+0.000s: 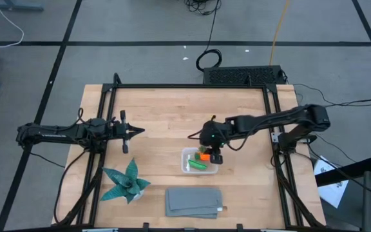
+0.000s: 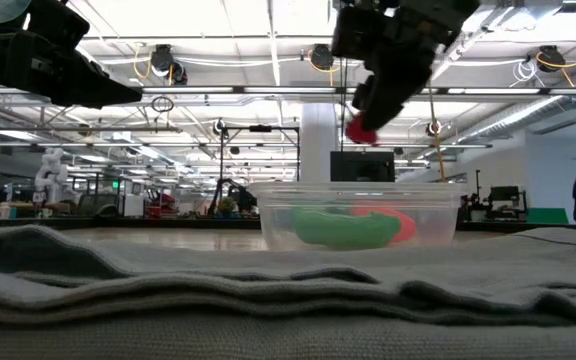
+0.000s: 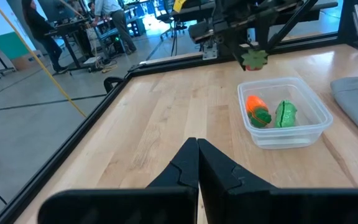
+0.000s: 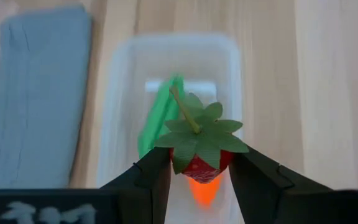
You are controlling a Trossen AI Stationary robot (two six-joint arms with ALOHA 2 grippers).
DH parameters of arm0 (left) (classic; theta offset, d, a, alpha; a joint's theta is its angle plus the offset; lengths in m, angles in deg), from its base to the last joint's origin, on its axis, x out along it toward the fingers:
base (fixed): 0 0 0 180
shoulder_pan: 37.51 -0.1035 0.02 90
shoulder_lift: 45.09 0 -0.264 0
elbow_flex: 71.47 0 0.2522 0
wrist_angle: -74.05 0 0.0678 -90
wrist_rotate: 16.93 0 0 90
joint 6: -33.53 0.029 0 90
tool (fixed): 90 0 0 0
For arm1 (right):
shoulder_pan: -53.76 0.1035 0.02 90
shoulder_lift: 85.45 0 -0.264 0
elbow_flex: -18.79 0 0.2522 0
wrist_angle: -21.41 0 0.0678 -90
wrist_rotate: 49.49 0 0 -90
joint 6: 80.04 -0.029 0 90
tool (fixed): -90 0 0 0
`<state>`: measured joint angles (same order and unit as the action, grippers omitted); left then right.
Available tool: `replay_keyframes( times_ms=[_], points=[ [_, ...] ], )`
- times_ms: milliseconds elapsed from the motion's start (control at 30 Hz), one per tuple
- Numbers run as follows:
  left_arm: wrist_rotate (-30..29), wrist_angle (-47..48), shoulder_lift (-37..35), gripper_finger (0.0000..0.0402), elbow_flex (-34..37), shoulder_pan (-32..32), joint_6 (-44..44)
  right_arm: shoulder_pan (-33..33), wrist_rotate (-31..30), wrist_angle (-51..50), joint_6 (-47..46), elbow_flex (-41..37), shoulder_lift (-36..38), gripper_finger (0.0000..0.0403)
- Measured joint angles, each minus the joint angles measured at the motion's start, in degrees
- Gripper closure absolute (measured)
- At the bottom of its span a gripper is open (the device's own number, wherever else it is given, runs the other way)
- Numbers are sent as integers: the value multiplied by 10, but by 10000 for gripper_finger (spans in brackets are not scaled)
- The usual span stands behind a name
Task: Pick and placing Produce into tupperware
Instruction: Put the red strawberry into the transparent bin
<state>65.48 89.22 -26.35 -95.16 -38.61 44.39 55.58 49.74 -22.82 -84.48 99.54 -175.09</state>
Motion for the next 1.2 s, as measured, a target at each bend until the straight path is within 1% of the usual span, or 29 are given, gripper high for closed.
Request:
replay_keyframes(
  times_ms=[167, 300, 400, 767, 867, 1033, 1200],
  points=[
    [0, 1, 0, 401, 0, 0, -1, -8, 0, 72, -4, 0, -25, 269],
    [0, 1, 0, 401, 0, 0, -1, -19, 3, 82, -3, 0, -45, 269],
    [0, 1, 0, 401, 0, 0, -1, -26, 28, 91, 4, 0, -65, 269],
    [0, 1, 0, 401, 0, 0, -3, -25, 48, 145, 14, 0, -104, 269],
    [0, 1, 0, 401, 0, 0, -2, -24, 74, 163, 19, 0, -114, 269],
    [0, 1, 0, 401, 0, 0, -2, -20, 76, 170, 24, 0, -124, 269],
    [0, 1, 0, 401, 0, 0, -2, -11, 76, 171, 49, 0, -127, 269]
  ],
)
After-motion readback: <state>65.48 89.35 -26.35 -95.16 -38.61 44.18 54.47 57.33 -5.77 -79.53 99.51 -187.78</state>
